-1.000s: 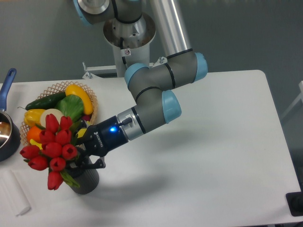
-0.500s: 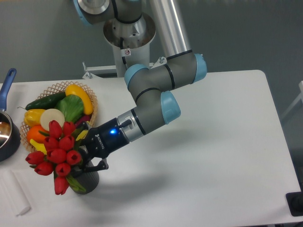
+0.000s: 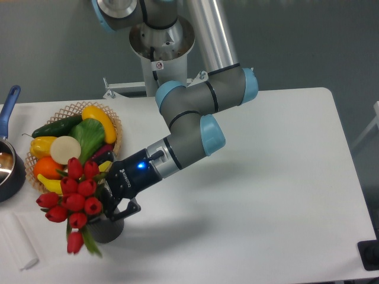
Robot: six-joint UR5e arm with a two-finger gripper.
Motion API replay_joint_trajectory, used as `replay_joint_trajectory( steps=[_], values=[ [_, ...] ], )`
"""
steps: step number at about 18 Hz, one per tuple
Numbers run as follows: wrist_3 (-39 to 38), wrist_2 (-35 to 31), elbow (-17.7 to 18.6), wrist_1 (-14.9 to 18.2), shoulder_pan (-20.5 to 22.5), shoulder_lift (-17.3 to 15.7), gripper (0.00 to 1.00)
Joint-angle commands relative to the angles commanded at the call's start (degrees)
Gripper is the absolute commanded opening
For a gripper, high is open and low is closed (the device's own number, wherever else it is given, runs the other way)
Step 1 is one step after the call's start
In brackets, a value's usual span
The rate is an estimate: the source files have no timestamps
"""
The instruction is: Insert the flowers into the vase
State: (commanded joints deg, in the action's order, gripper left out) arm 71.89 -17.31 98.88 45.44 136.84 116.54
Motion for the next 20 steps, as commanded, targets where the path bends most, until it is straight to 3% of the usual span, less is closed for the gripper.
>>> replay_joint_trajectory(
  steps=[3, 11, 14, 17, 20],
  values=[
    [0.4, -2.0, 0.3, -0.3, 0.0, -0.2, 1.00],
    [5.4, -16.2, -0.7, -0.4, 1.1, -2.5, 1.00],
    [5.4, -25.3, 0.4, -0.2, 4.4, -6.0, 1.00],
    [5.3, -29.2, 1.1, -0.1, 8.7, -9.4, 1.00],
    [5.3, -36.0, 1.1, 0.0, 12.6, -10.4, 1.00]
  ],
)
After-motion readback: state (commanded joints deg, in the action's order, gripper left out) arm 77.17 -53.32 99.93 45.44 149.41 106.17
